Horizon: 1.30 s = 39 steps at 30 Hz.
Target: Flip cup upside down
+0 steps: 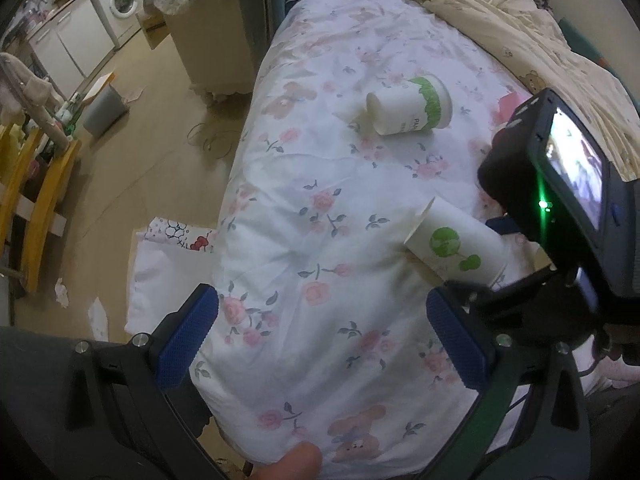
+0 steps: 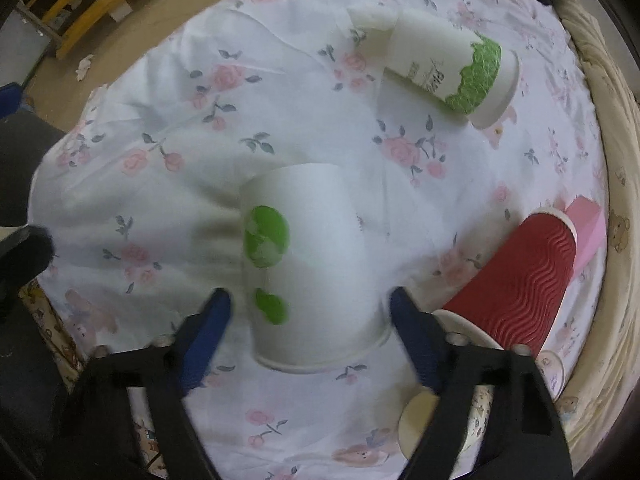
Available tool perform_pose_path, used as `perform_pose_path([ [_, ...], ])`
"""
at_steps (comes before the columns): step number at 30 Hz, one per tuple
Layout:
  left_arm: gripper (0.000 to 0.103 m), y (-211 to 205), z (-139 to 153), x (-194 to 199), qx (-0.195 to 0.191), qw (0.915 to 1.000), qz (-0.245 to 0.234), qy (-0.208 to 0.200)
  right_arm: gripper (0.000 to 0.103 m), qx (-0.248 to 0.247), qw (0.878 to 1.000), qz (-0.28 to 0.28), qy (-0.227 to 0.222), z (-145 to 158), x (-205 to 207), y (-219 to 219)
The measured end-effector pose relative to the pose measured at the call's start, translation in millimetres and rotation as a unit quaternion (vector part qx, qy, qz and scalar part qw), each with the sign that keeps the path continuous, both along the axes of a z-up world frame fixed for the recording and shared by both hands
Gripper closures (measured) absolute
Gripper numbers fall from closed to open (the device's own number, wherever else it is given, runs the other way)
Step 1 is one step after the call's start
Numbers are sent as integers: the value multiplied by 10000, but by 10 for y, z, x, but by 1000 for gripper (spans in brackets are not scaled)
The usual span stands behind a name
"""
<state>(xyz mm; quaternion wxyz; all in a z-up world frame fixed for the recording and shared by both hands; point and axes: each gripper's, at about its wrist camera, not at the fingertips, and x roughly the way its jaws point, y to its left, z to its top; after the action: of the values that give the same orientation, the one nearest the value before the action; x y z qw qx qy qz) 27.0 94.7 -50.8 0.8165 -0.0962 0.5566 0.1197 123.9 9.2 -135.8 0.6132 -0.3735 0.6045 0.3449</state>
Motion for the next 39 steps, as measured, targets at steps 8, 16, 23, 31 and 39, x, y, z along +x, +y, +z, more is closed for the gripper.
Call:
perform_pose_path([
  [8, 0, -21, 58, -14, -12, 9999, 44, -123, 38, 685, 9911, -1100, 312, 363, 13, -649],
  [16, 0, -175, 104, -46, -32, 9997, -124, -209, 38, 1564, 9357, -3065, 781, 438, -411, -1426],
  [23, 0, -391, 128, -60, -109, 9992, -302, -252, 37, 2039, 8618, -4491, 1188, 308, -714, -1645],
  [31, 0, -467, 109, -78, 84, 9990, -363, -255, 37, 2149, 8138, -5159, 1594, -83, -710, -1765],
  [39, 0, -475, 99, -73, 102, 9988, -398, -253, 21, 2084, 8232, -5036, 1591, -88, -694, -1737],
])
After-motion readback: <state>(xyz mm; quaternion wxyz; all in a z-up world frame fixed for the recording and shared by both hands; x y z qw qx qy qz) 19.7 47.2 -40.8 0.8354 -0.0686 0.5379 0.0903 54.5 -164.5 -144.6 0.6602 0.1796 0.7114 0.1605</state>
